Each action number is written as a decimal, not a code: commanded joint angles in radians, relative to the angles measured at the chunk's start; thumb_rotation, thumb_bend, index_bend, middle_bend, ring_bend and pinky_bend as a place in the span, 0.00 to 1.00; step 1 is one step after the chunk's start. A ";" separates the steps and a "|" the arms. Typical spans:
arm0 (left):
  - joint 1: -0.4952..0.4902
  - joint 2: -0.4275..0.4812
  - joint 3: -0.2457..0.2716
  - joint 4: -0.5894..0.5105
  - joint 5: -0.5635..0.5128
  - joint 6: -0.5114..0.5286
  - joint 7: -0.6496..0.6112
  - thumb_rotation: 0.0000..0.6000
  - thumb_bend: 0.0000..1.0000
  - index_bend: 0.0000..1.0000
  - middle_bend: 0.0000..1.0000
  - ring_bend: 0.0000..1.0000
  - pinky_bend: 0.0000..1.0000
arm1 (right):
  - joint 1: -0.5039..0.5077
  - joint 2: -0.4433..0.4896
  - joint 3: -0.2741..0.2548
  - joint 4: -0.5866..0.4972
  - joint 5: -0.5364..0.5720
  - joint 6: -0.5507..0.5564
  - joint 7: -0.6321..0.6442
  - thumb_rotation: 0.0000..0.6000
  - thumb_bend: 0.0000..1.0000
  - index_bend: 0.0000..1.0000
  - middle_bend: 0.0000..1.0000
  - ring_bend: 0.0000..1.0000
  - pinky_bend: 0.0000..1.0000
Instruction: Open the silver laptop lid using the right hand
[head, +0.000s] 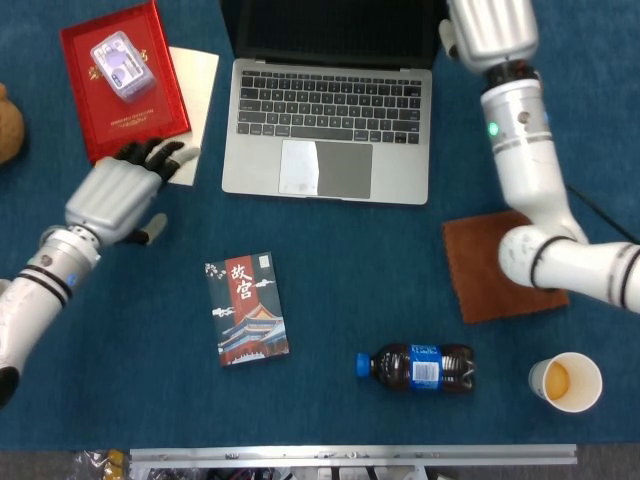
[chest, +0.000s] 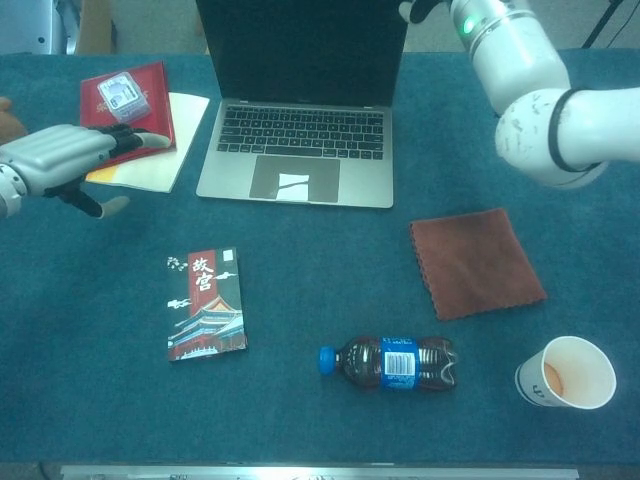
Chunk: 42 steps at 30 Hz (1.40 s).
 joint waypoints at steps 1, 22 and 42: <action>0.025 0.028 -0.007 -0.018 -0.007 0.041 0.004 1.00 0.41 0.06 0.06 0.02 0.05 | -0.046 0.065 -0.024 -0.094 -0.011 0.034 -0.002 1.00 0.25 0.00 0.09 0.00 0.00; 0.271 0.184 -0.027 -0.144 -0.084 0.369 0.021 1.00 0.41 0.06 0.07 0.02 0.05 | -0.429 0.380 -0.227 -0.515 -0.171 0.281 0.212 1.00 0.29 0.00 0.11 0.00 0.00; 0.447 0.187 0.015 -0.224 0.022 0.578 0.054 1.00 0.41 0.08 0.07 0.02 0.05 | -0.717 0.481 -0.348 -0.657 -0.346 0.520 0.309 1.00 0.30 0.00 0.12 0.00 0.00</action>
